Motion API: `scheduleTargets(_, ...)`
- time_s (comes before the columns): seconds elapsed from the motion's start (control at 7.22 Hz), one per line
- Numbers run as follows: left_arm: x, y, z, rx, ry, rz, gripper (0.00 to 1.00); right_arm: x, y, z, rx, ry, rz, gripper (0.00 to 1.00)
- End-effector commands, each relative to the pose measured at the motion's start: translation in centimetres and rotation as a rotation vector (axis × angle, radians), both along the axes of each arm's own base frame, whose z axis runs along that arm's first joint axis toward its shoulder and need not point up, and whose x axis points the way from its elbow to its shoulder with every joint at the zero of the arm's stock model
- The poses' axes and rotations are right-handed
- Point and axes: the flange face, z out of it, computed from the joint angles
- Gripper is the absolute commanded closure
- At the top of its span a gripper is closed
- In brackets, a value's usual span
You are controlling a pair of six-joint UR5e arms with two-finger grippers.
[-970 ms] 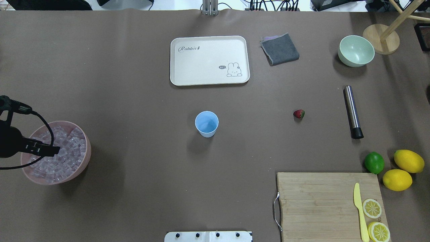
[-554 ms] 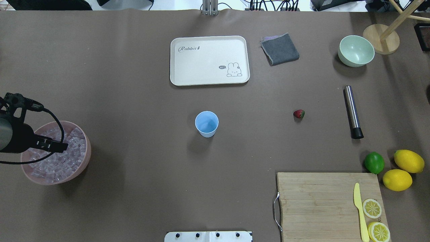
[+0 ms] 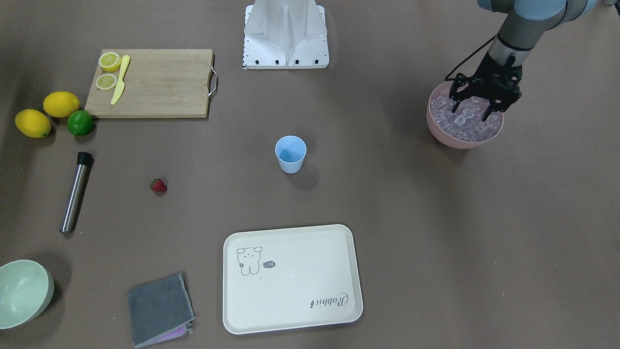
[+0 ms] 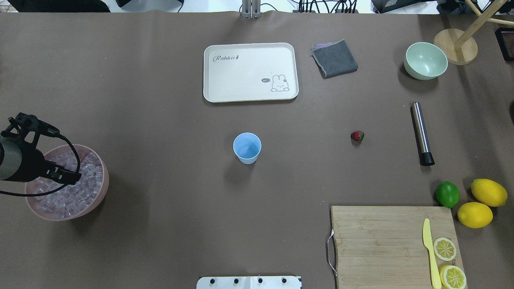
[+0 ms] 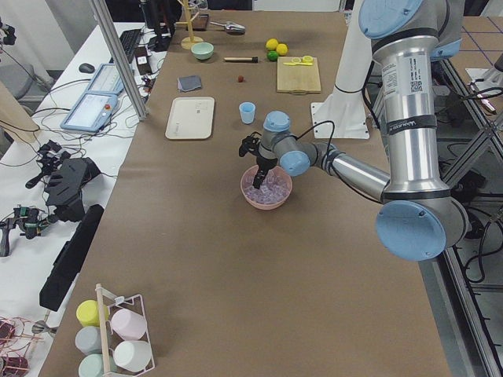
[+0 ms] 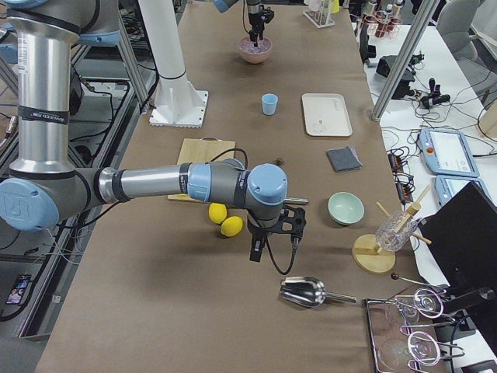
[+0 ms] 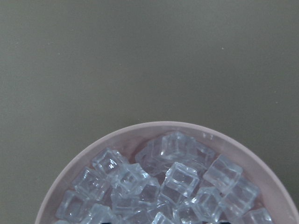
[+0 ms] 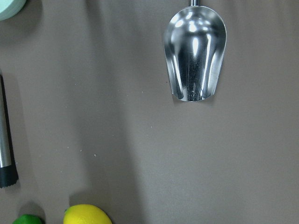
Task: Mash ice and strawberries in cup
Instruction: 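Lower the left gripper into the pink bowl of ice cubes, then close the left gripper on ice cubes and lift them out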
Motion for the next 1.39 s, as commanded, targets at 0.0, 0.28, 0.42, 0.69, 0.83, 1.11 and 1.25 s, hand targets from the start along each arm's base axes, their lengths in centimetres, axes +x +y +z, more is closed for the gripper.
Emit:
scheduleTargets(0.0,0.7,-0.6,0.6,0.007,-0.008,0.013,0.18,0.0,-0.1,-0.1,0.003,0.0,0.0,0.0)
scheduleTargets(0.28,0.8,-0.6,0.8,0.007,-0.009,0.015,0.26,0.0,0.0,0.0,0.0,0.0,0.0,0.0)
scheduleTargets(0.42,1.1,-0.6,0.7,0.01,-0.006,0.02,0.26,0.0,0.0,-0.1,0.001,0.002,0.0,0.0)
scheduleTargets(0.69,1.8,-1.0,1.7,0.016,0.001,0.023,0.26,0.0,0.1,0.0,0.0,0.002,0.0,0.0)
scheduleTargets(0.83,2.4,-0.6,1.9,0.016,-0.001,0.039,0.26,0.0,0.1,0.0,0.0,0.002,0.0,0.0)
scheduleTargets(1.11,2.6,-0.4,2.0,0.013,-0.002,0.043,0.26,0.0,0.1,0.0,0.0,0.002,0.0,0.0)
scheduleTargets(1.25,2.6,-0.4,2.0,0.013,-0.002,0.044,0.26,0.0,0.1,-0.3,0.005,0.002,0.001,0.0)
